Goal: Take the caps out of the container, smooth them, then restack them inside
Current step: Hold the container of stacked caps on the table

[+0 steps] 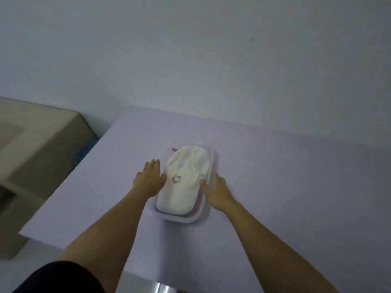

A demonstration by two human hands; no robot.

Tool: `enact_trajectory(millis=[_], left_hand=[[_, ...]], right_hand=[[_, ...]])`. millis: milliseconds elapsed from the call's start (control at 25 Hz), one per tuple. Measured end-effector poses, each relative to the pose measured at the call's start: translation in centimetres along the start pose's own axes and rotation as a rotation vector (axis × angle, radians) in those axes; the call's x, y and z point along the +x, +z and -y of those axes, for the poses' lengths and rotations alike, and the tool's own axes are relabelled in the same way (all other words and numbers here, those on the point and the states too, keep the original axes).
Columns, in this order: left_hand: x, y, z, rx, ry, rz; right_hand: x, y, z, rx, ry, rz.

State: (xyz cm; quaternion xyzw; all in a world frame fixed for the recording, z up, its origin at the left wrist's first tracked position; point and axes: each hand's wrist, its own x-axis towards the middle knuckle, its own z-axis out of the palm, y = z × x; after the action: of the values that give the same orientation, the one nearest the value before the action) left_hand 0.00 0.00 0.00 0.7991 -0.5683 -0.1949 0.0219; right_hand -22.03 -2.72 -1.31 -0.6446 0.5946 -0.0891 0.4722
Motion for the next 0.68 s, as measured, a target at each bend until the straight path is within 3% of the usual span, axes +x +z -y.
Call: enact_trajectory(millis=[160,240,440,680], left_hand=[[0.1,2.2,2.7,-0.391,-0.232,0.101],[0.0,3.3,2.9,-0.578,-0.302,0.111],[-0.9,4.0,0.3,-0.555,-0.289,-0.085],[-2.6,6.5,-9.4,-0.655,-0.154,-0.072]], right_hand=[[0.5,4.5,0.1,0.416,0.093,-0.108],[0.8,6.0,0.3,0.511,0.149,-0.192],[1.1,4.9,-0.2,0.366,0.211,-0.375],[-2.0,-2.7,-6.3,0.284,0.232,-0.536]])
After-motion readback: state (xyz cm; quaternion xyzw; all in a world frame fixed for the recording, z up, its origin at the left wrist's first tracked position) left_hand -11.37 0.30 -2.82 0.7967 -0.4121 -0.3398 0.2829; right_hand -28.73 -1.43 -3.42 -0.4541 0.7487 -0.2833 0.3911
